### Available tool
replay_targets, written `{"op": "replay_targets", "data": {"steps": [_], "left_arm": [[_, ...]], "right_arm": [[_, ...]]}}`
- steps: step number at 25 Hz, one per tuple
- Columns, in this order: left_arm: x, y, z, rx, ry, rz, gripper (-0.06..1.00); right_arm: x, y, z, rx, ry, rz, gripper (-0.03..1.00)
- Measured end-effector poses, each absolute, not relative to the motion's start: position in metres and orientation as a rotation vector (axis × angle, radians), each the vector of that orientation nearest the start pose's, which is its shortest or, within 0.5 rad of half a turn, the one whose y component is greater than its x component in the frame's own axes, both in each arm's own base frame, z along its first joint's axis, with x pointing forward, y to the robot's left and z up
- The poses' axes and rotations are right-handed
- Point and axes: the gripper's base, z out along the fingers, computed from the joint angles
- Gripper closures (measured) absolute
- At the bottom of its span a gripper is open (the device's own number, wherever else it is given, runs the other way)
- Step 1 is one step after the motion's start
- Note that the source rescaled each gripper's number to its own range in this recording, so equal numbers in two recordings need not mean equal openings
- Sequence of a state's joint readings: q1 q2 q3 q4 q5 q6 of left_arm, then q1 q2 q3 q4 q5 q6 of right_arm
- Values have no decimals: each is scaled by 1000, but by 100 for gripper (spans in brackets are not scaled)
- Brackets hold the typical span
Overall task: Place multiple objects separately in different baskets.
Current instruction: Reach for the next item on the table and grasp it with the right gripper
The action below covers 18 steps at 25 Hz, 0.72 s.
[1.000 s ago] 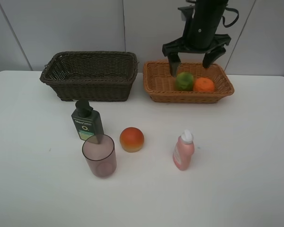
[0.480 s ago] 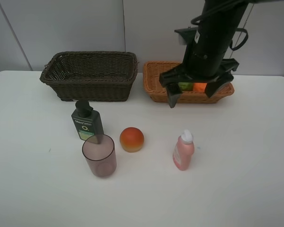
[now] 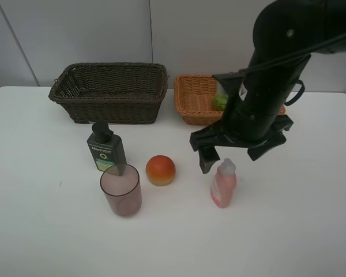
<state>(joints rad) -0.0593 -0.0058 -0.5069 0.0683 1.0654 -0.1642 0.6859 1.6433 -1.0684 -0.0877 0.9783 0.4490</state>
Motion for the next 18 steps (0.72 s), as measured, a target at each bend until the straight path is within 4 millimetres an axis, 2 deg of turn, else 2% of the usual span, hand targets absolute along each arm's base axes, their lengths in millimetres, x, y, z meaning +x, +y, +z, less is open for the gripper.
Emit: {"op": "replay_targets", "data": {"steps": [8, 18], "left_arm": [[-7, 6, 279, -111, 2032, -59, -6], [-7, 6, 279, -111, 2032, -59, -6]], "right_arm": [[228, 179, 186, -427, 2956, 22, -3], [230, 179, 171, -447, 2925, 31, -3]]}}
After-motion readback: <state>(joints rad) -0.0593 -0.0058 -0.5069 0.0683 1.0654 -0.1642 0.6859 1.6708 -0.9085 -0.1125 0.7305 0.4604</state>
